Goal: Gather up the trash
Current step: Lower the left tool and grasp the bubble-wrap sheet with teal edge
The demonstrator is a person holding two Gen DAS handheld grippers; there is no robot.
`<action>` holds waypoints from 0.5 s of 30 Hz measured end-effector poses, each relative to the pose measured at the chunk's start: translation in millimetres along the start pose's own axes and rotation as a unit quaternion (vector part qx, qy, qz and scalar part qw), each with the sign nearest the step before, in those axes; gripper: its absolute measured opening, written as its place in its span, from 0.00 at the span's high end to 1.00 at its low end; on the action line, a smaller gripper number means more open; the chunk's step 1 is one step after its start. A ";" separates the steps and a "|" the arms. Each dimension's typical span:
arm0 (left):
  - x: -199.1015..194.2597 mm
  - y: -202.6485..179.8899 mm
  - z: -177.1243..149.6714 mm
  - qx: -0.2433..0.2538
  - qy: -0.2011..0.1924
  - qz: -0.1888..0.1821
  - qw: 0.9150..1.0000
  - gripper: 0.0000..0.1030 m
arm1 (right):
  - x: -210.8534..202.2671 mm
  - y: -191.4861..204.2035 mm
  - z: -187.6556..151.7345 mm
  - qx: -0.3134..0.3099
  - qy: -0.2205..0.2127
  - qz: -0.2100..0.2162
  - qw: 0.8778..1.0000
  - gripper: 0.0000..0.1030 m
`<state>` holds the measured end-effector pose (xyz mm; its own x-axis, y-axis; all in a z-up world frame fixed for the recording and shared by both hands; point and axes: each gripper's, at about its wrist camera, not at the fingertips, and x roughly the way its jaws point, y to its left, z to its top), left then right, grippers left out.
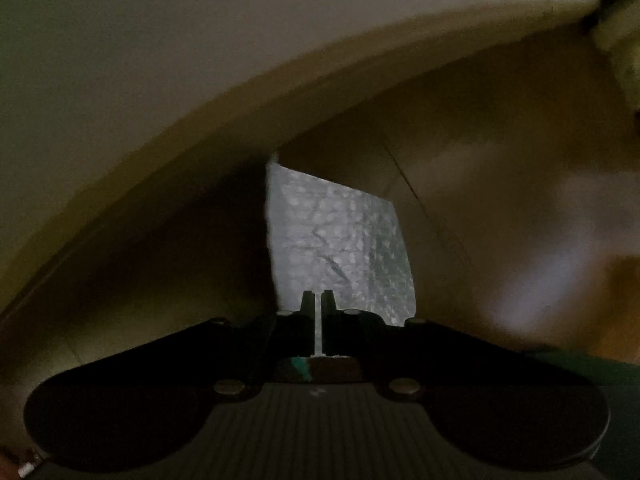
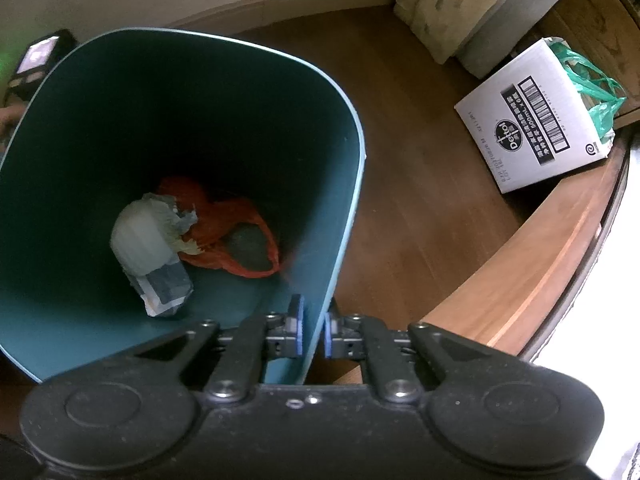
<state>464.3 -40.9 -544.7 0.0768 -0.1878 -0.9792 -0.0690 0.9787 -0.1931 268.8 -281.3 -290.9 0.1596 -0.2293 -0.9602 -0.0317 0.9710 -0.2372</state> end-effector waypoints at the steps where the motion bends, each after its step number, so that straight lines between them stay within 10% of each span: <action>1: -4.8 4.9 -2.8 -0.004 -0.003 -0.006 1.000 0.98 | 0.4 -0.1 -0.3 0.001 0.000 -0.001 1.000 0.91; 7: -11.3 25.8 -8.1 -0.030 0.006 -0.028 0.999 0.93 | 0.1 1.8 -1.6 -0.002 -0.003 -0.005 1.000 0.91; 11: -8.3 22.0 -3.6 -0.026 0.000 -0.030 0.999 0.32 | 0.2 1.7 -1.6 0.000 -0.002 -0.004 1.000 0.91; 15: 4.0 9.8 4.6 -0.005 -0.007 0.019 1.000 0.26 | 0.9 1.4 -1.6 0.001 0.000 -0.006 1.000 0.91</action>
<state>468.5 -31.7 -550.2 0.0873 -0.1495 -0.9849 -0.0821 0.9842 -0.1567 267.3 -280.2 -292.4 0.1599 -0.2400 -0.9575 -0.0280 0.9685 -0.2475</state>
